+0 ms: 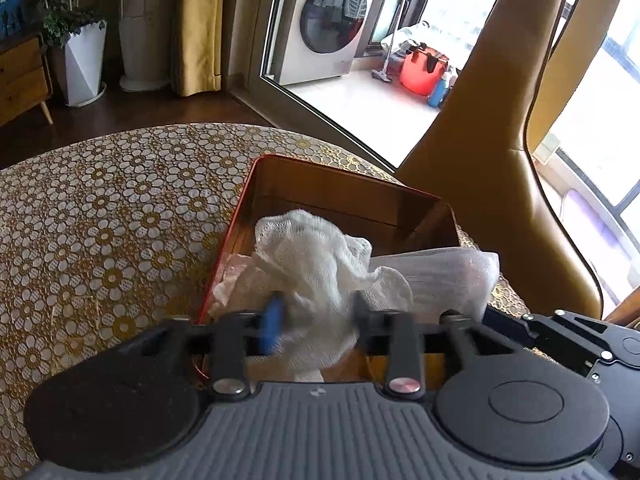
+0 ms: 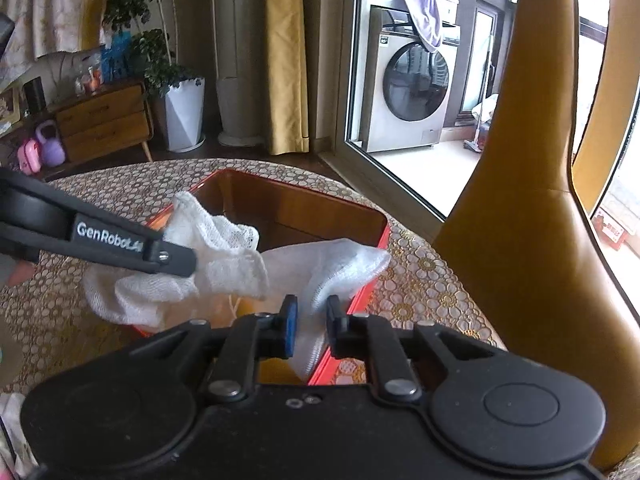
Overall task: Organize soft objects
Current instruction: 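Open both tools over the red box to release mask and cloth, withdraw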
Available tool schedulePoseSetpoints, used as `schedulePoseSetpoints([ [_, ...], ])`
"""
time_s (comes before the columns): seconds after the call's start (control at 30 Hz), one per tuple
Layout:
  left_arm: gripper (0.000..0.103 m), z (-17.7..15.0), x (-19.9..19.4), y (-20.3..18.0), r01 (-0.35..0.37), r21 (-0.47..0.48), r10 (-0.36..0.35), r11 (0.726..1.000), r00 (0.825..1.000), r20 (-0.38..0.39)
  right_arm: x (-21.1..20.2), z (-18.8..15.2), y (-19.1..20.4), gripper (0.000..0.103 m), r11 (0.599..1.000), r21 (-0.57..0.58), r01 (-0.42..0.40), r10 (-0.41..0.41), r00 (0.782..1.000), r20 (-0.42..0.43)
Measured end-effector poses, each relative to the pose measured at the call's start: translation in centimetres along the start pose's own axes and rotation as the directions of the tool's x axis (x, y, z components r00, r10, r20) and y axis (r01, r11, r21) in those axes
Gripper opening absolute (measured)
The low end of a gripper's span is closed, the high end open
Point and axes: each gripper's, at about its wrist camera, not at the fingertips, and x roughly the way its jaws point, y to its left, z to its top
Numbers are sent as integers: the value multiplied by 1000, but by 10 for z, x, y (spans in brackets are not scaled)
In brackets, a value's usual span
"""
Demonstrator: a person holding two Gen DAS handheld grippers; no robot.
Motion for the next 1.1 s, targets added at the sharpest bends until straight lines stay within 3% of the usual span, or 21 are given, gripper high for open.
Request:
schedulePoseSetpoints([
  [0.03, 69, 1, -3, -2, 1, 3, -1, 1000, 1000, 9, -1, 0, 1, 15, 1000, -2, 0, 0, 1000, -2],
  [0.23, 69, -1, -22, -7, -8, 18, 7, 1000, 999, 34, -10, 0, 1, 21, 1000, -4, -3, 3, 1000, -1],
  [0.33, 69, -1, -34, -10, -21, 31, 19, 999, 999, 49, -20, -3, 0, 38, 1000, -8, -3, 3, 1000, 16],
  [0.4, 69, -2, -44, -10, -20, 24, 18, 1000, 998, 58, -30, -4, 0, 59, 1000, -16, -5, 5, 999, 34],
  [0.77, 69, -8, -122, -15, -28, 56, 20, 998, 990, 139, -89, -10, -1, 70, 999, 12, -30, 29, 997, 75],
  [1.1, 71, -38, -190, -22, -34, 105, 14, 994, 981, 191, -158, -20, 12, 79, 999, 21, -46, 43, 992, 122],
])
